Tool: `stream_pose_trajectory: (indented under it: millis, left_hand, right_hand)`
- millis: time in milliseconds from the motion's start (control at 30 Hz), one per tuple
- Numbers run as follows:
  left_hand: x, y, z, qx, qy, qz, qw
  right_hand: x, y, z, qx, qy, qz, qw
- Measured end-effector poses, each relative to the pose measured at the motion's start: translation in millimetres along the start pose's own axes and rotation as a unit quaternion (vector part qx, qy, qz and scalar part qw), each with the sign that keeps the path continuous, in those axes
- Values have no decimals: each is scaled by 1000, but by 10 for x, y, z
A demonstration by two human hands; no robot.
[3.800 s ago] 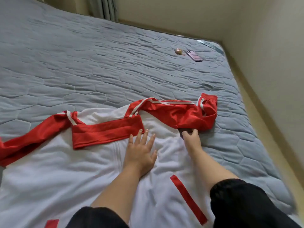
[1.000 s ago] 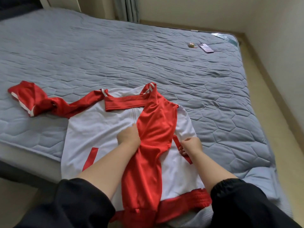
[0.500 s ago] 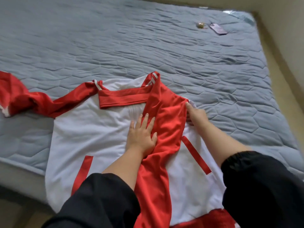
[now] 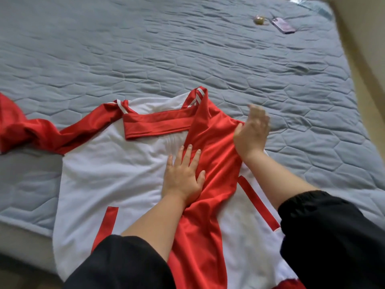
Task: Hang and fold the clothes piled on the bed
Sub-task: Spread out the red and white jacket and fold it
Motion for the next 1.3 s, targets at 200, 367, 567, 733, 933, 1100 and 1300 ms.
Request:
stream_pose_trajectory:
  millis: [200, 367, 567, 733, 933, 1100, 1300]
  left_hand:
    - [8, -12, 5, 6, -1, 8, 1000]
    - [7, -1, 6, 3, -5, 6, 1000]
    - [-41, -22, 5, 9, -18, 7, 1000]
    - [-55, -13, 4, 7, -22, 5, 1000]
    - [-172, -31, -30, -3, -51, -3, 999]
    - [-223, -16, -158, -43, -82, -11, 996]
    - [-251, 157, -508, -133, -81, -33, 987]
  right_hand:
    - [606, -143, -608, -137, 356, -204, 902]
    - [523, 172, -648, -106, 276, -160, 942]
    - [407, -148, -1321, -64, 291, -109, 948]
    - [469, -163, -1428, -81, 298, -94, 946]
    - [523, -158, -1351, -73, 287, -87, 951]
    - [559, -199, -1267, -85, 256, -71, 960]
    - [541, -203, -1259, -99, 248, -56, 962]
Point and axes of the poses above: each hand's wrist, its own z-axis towards the middle knuckle, its own x-axis out of the palm, y = z × x, the point moved 9 cm from there along z, towards the middle knuckle, and after that the axes turned 9 degrees about -x, right-handed, at the moved point
